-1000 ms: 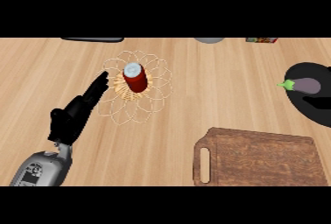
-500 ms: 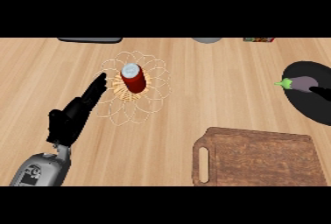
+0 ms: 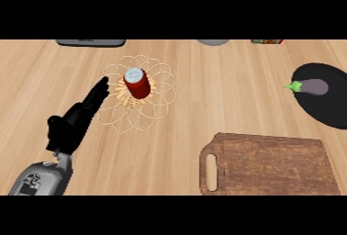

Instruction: Pick the eggplant from the cutting board and place it in the pan

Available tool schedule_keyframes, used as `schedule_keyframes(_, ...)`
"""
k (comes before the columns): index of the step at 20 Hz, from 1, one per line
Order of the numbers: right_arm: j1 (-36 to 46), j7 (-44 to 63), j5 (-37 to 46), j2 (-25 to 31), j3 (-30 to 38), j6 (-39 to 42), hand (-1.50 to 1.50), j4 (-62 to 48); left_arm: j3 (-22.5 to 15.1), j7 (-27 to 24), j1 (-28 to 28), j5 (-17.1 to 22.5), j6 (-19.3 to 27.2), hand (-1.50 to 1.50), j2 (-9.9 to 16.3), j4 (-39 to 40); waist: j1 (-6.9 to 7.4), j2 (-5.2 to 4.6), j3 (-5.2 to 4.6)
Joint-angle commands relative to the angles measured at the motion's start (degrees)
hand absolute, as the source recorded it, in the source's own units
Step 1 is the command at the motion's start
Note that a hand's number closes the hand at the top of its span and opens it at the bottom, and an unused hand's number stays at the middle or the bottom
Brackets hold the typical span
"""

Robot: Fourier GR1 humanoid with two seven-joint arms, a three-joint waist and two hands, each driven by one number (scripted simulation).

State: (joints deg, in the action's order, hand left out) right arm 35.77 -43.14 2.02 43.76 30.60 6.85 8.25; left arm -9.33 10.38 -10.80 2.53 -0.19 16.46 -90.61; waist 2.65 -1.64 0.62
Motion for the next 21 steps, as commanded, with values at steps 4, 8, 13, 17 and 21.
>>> schedule_keyframes(4, -6.87, -10.8, -0.89, -0.27, 1.11, 6.13, -1.5, 0.29, 1.71, 0.34, 1.42, 0.84, -1.91, 0.0, 2.07, -1.01, -0.03, 0.43, -0.07)
schedule_keyframes(8, -8.96, -12.66, -1.68, 0.52, 1.96, 8.98, -1.5, -0.13, 0.12, -1.14, 1.24, -1.22, -0.7, 0.0, -0.12, 0.72, -0.67, 0.57, -0.14)
schedule_keyframes(13, -12.85, -16.0, -2.08, -0.99, 2.35, 9.91, -1.5, 0.32, 1.43, 1.85, 0.74, 0.33, -1.44, 0.0, 0.15, -1.02, -0.96, 0.77, -0.14)
schedule_keyframes(17, -14.93, -17.58, -1.96, -1.19, 2.16, 10.85, -1.5, 1.33, 1.64, -3.38, 2.59, -0.98, -1.61, 0.0, -0.34, 2.96, -1.28, 0.7, -0.18)
schedule_keyframes(21, -19.03, -21.66, -1.64, -3.91, 1.87, 8.89, -1.5, 1.94, 2.04, -1.97, 2.63, -0.37, -1.82, 0.0, -0.91, 1.82, -1.58, 1.02, -0.24)
